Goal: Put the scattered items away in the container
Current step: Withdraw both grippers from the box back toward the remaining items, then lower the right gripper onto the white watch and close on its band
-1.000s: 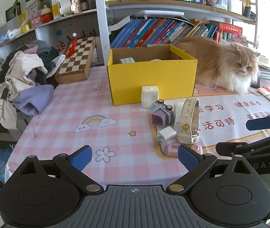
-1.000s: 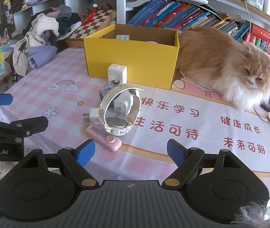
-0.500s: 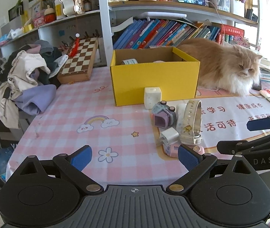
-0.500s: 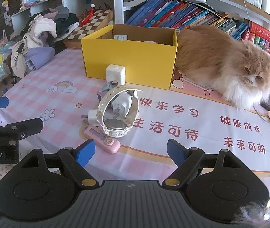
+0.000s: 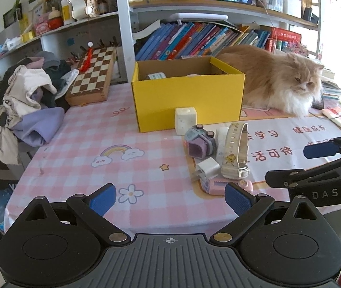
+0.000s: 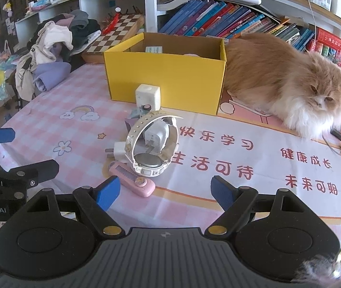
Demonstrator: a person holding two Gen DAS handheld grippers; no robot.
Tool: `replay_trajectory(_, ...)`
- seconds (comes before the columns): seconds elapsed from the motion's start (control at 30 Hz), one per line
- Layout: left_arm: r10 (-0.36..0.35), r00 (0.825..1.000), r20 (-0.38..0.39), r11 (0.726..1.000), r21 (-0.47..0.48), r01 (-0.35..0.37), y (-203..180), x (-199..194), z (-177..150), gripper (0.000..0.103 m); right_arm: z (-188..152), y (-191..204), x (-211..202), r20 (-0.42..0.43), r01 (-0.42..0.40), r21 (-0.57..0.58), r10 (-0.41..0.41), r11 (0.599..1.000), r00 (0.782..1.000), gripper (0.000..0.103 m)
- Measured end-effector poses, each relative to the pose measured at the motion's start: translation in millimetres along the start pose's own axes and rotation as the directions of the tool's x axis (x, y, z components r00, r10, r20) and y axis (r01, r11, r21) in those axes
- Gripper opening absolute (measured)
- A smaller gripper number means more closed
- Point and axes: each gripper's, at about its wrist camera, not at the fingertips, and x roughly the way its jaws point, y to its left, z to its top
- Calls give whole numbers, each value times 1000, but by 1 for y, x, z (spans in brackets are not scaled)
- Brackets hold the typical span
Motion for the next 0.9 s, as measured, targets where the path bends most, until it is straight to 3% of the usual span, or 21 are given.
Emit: replay_trajectory(0.9, -74, 996, -57, 997, 6, 74, -4, 21, -1, 99, 8, 1, 15, -33, -4, -10, 4, 1000, 999, 79)
